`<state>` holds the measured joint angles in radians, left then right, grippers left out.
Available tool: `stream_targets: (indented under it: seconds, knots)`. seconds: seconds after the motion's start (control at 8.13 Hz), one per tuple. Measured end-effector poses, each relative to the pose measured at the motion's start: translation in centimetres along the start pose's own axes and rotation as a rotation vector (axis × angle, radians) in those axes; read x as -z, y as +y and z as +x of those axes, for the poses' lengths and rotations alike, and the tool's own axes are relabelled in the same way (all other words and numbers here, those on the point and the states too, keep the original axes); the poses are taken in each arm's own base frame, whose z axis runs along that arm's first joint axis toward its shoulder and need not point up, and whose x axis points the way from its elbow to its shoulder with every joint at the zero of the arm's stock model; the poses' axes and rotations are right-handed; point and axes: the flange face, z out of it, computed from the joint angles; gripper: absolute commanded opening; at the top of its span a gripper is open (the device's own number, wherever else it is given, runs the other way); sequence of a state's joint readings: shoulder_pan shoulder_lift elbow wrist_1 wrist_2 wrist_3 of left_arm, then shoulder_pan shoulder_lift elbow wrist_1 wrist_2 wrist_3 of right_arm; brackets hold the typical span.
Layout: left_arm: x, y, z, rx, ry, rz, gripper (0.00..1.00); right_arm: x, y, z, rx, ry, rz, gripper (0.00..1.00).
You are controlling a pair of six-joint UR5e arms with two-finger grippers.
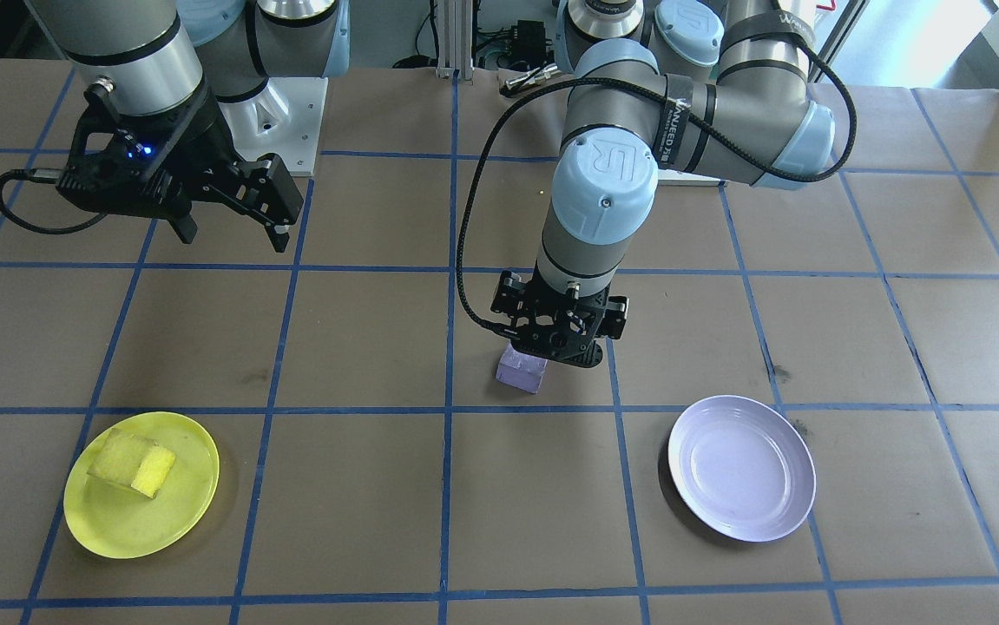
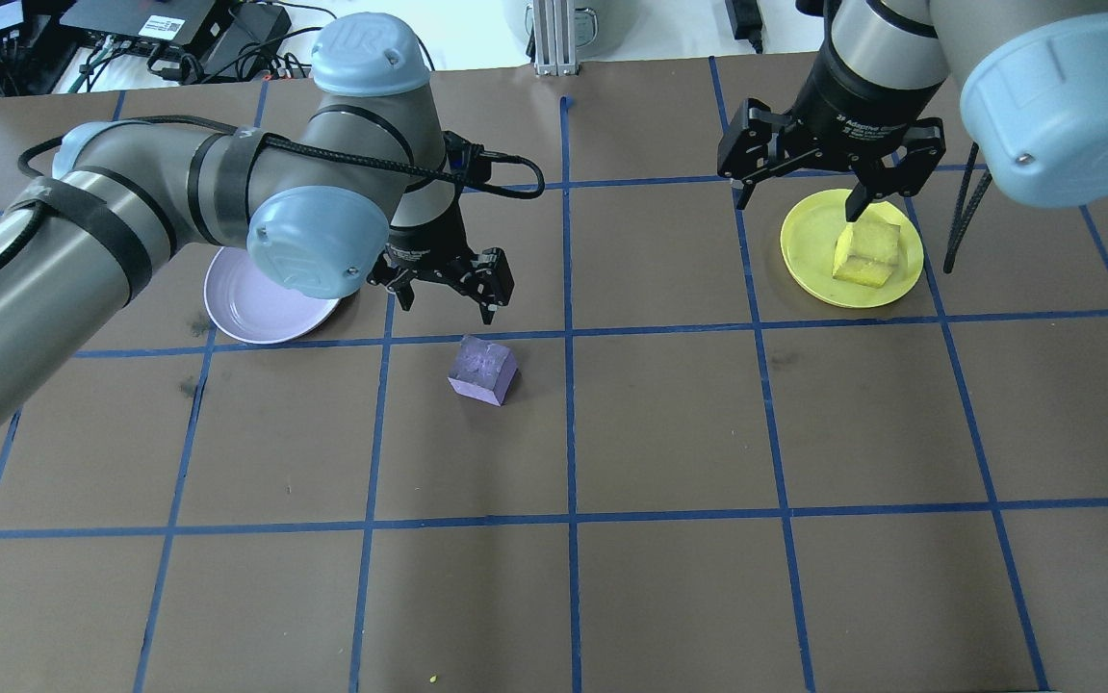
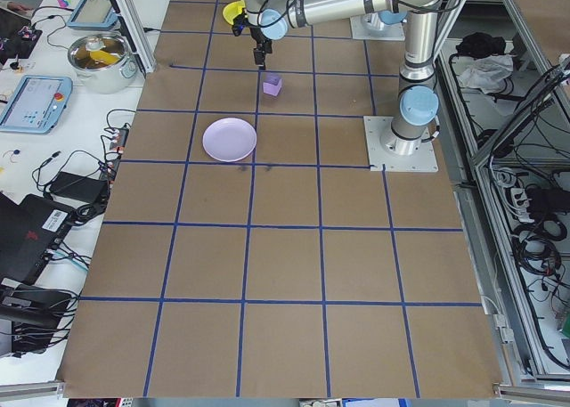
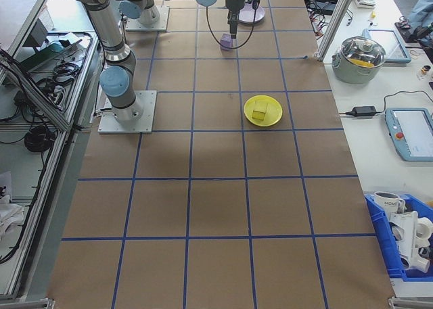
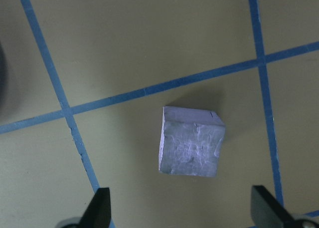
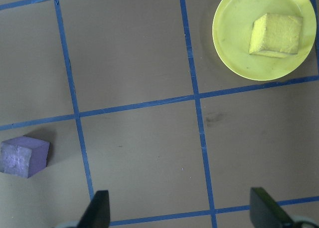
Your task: Sort blocks by color into plates
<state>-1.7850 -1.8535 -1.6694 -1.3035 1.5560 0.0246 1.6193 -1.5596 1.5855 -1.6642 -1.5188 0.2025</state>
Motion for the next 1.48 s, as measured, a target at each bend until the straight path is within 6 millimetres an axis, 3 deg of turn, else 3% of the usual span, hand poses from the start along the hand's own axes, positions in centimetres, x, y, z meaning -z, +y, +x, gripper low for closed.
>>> stream_targets:
  seconds: [0.37,0.74,1.48]
  knots:
    - [-5.1,1.2,0.3,-0.009,-0.002,-0.041,1.00,0.3,0.5,0.2,-0.006,0.007,0.004,1.00]
    - [-8.8,1.0,0.2,-0.009,0.003,-0.050,1.00,0.5,0.6,0.2,-0.004,0.008,0.006,1.00]
    - [-10.7,0.3,0.8,-0.009,0.063,-0.058,1.00,0.4,0.6,0.2,-0.005,0.008,0.004,1.00]
